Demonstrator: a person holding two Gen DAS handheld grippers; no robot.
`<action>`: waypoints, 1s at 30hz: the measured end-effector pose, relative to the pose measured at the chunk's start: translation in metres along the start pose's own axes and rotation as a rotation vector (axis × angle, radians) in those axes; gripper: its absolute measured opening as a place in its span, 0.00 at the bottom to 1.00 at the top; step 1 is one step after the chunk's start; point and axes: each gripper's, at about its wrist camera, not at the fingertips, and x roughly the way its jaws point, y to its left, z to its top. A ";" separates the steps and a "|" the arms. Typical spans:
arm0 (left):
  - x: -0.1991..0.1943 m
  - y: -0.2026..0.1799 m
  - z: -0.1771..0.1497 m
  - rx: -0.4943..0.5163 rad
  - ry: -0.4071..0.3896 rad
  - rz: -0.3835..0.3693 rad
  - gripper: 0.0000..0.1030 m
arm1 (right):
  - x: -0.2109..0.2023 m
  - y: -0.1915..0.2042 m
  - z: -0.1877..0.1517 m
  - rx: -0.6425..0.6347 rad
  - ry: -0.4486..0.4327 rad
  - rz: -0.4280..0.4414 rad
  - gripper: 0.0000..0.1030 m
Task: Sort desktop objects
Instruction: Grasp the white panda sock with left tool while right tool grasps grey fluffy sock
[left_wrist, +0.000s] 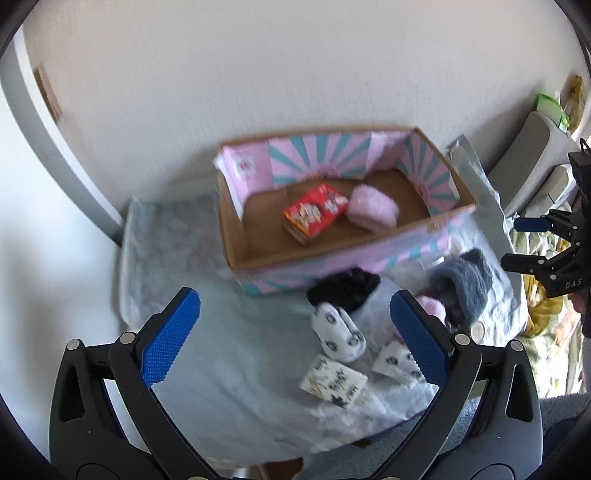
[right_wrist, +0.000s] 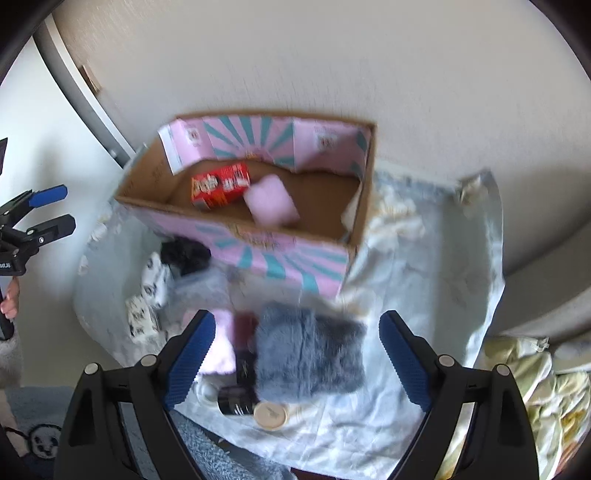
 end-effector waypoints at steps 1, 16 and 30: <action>0.007 -0.003 -0.006 -0.005 0.016 -0.008 1.00 | 0.004 -0.001 -0.005 0.005 0.012 0.000 0.86; 0.080 -0.031 -0.042 -0.060 0.133 -0.020 1.00 | 0.058 -0.020 -0.041 0.102 0.139 0.022 0.86; 0.115 -0.027 -0.044 -0.104 0.166 -0.024 0.88 | 0.094 -0.027 -0.038 0.114 0.163 0.053 0.86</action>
